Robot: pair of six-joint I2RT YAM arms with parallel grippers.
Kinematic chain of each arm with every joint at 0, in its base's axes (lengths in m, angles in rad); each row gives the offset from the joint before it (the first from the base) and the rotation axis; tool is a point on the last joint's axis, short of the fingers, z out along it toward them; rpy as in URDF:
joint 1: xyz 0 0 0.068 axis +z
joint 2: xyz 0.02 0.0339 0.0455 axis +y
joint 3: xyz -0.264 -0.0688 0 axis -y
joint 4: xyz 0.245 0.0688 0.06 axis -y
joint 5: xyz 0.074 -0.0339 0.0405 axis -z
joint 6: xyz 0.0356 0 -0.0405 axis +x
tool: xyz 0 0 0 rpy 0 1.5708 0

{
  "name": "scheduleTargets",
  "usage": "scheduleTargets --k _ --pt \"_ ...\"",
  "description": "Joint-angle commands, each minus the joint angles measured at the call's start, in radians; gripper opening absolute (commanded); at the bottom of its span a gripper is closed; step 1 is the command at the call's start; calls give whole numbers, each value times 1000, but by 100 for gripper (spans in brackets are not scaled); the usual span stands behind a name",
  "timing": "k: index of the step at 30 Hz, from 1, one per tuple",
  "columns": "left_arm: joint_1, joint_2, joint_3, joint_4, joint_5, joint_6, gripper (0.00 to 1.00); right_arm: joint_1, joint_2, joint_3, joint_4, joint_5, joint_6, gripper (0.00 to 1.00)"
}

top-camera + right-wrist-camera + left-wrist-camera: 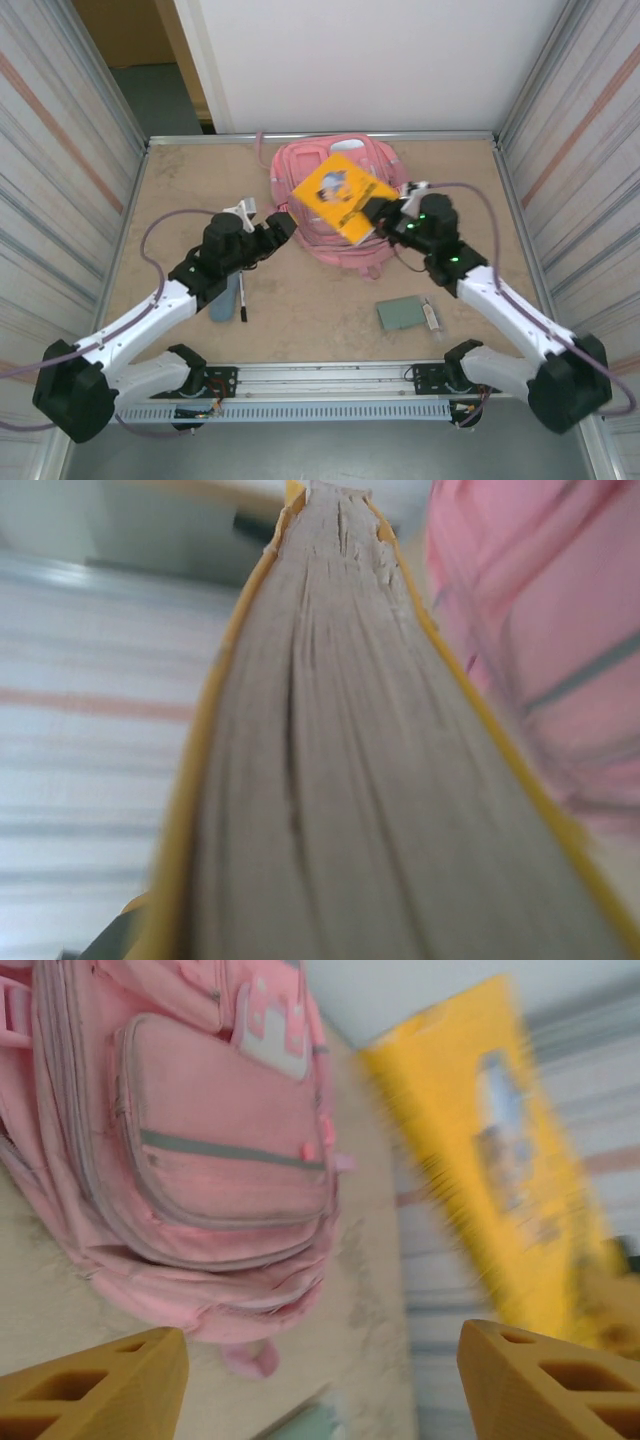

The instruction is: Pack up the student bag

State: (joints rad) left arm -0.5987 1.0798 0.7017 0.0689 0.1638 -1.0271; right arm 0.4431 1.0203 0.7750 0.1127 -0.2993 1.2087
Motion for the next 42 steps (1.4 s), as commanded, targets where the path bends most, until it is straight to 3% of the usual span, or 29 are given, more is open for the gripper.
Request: scheduleTargets --k 1,5,9,18,25,27,29,31,35,39,42 --pt "-21 101 82 -146 38 211 72 -105 -146 90 -232 112 -255 0" --pt "-54 303 219 -184 44 228 74 -257 -229 100 -330 84 -307 0" --pt "-51 505 348 -224 8 228 73 -330 -268 75 -355 24 -289 0" --pt "-6 794 559 -171 25 213 66 -338 -314 20 -415 -17 -279 2" --pt "-3 874 584 -154 -16 160 65 -339 -347 -9 -453 -20 -286 2" --pt "-3 865 569 -127 -25 148 56 -338 -354 -20 -458 -17 -285 2" --pt "2 849 547 -79 -21 139 22 -338 -355 -36 -455 -25 -281 2" --pt "12 823 536 -42 12 137 0 -337 -352 -49 -454 -42 -274 2" --pt "22 693 553 -78 -53 151 0 -337 -311 -62 -457 -124 -283 2" --pt "55 591 579 -76 -78 85 0 -342 -215 -50 -461 -370 -348 4" --pt "72 557 587 -34 -67 41 0 -343 -168 -48 -512 -463 -379 7"
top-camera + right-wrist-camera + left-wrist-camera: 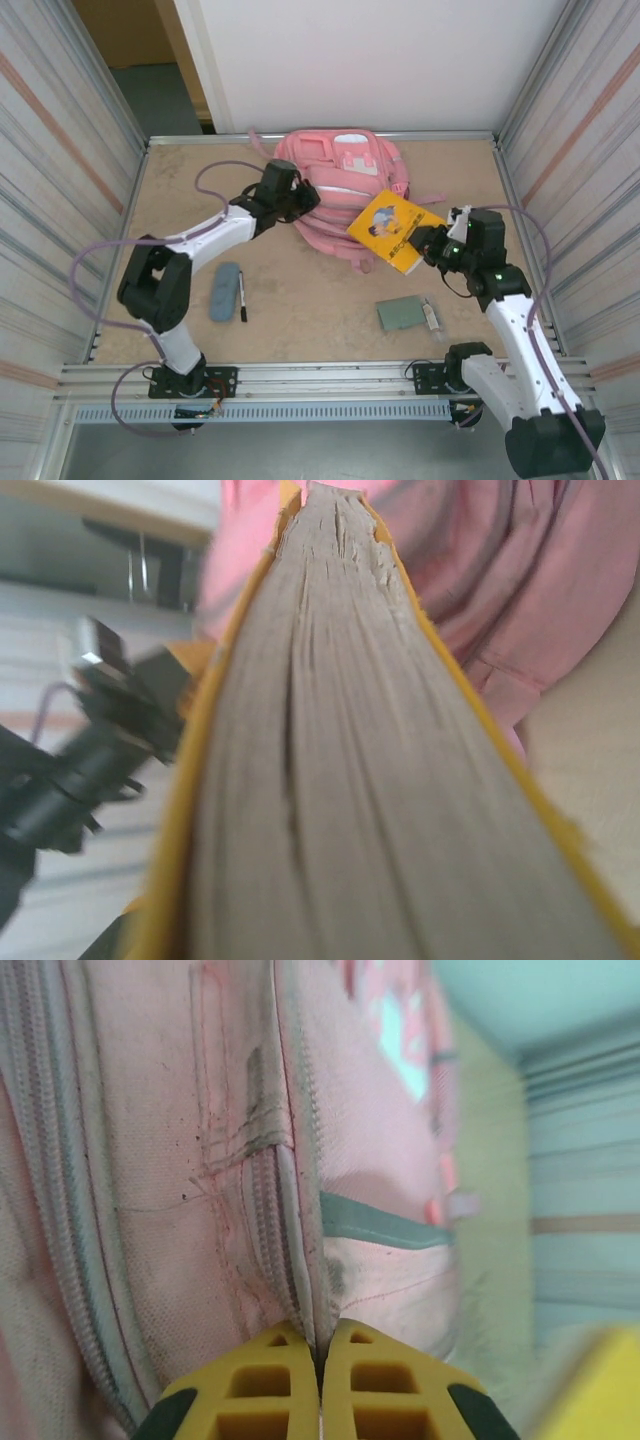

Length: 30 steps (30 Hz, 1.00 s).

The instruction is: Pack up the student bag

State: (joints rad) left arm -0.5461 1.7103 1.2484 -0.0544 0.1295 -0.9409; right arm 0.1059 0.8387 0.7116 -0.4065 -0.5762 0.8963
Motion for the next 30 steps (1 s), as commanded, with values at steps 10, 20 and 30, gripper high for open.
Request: scheduleTargets --k 10,20,30 --pt "41 -69 81 194 -35 -111 0 123 142 40 6 -581 -121 8" --pt "40 -139 79 191 -40 -117 0 201 225 -31 148 -374 24 0" --pt "1 -217 61 210 -38 -166 0 172 117 -100 348 50 204 0"
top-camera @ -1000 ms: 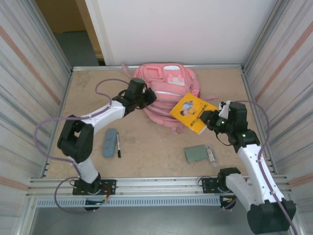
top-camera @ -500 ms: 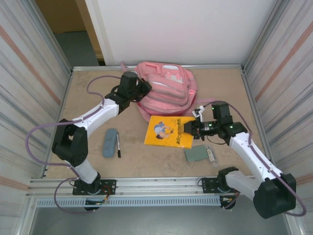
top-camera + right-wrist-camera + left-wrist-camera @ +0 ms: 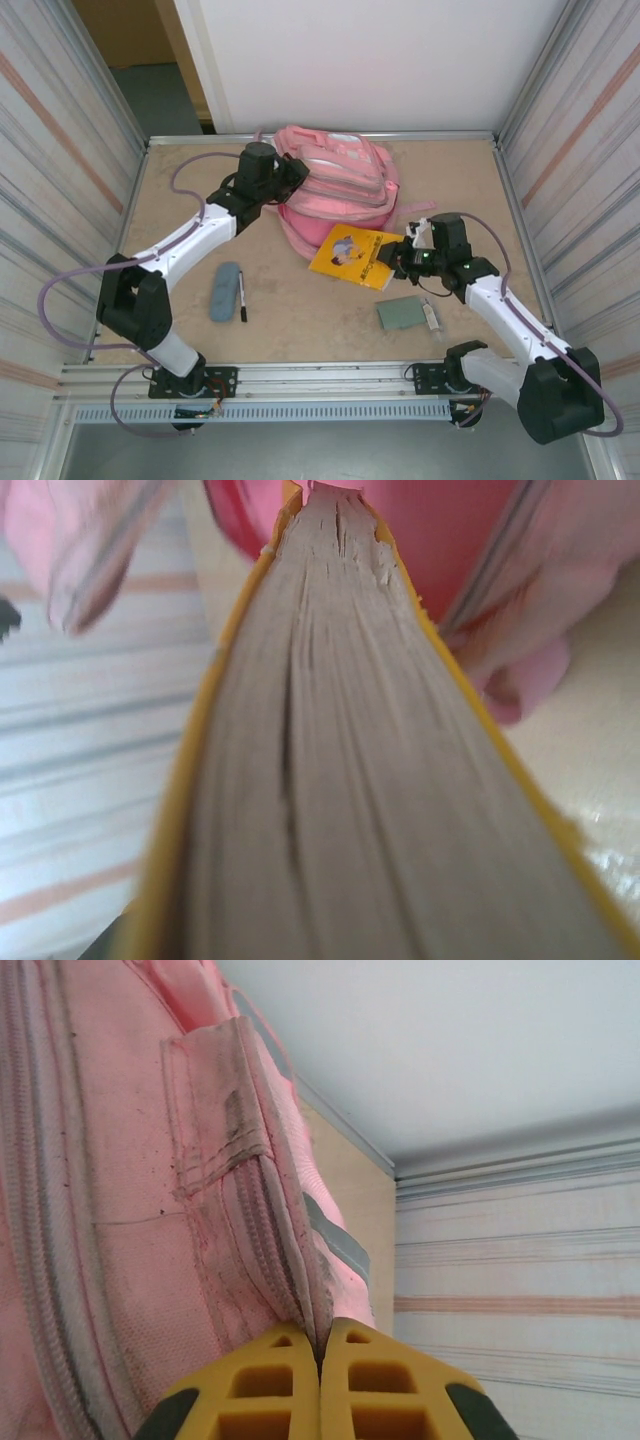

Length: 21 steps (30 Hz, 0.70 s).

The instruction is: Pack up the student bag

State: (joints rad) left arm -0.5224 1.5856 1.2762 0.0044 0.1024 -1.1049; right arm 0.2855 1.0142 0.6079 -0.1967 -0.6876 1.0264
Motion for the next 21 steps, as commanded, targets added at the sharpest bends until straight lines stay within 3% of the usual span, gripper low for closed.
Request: scheduleTargets --k 1,5,8,11,21 --pt "-29 -98 26 155 -14 -7 0 -9 -61 -8 183 187 95 0" --pt "-45 -115 -17 177 -2 -46 0 3 -29 -40 394 284 237 0" --pt "-62 -110 -37 199 1 -71 0 37 39 -29 494 369 260 0" --pt "-68 -99 -41 201 24 -83 0 62 67 -9 544 448 265 0" --pt "-77 -161 -204 175 -19 -58 0 95 95 39 622 549 227 0"
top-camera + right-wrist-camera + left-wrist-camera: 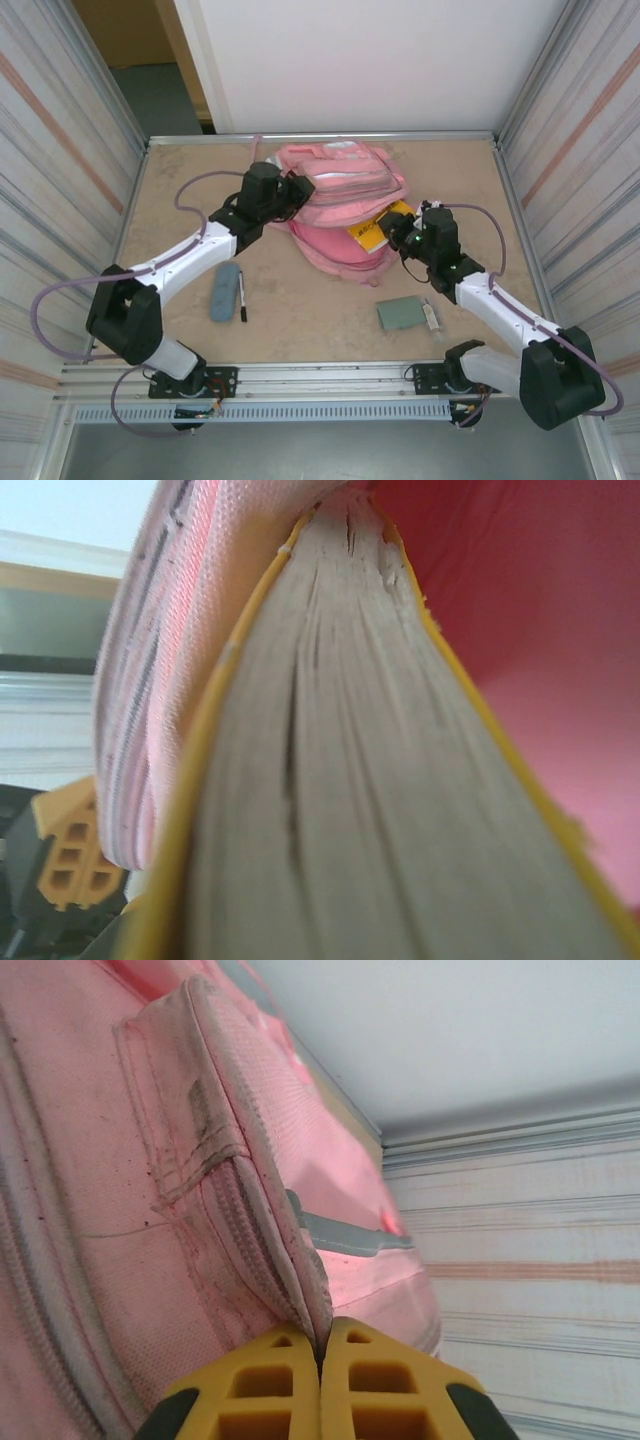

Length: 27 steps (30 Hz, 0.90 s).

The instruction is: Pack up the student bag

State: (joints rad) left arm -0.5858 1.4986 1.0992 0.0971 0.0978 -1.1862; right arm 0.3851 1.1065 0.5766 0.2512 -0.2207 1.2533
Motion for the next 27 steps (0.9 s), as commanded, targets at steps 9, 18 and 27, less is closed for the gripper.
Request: scheduleTargets --k 9,18,27 --pt "-19 -1 26 -27 235 198 9 -16 134 189 252 26 34 0" --pt "-71 -113 50 -247 -56 990 83 23 132 181 236 28 32 0" --pt "-333 -20 -56 23 -502 1699 99 33 145 188 248 3 34 0"
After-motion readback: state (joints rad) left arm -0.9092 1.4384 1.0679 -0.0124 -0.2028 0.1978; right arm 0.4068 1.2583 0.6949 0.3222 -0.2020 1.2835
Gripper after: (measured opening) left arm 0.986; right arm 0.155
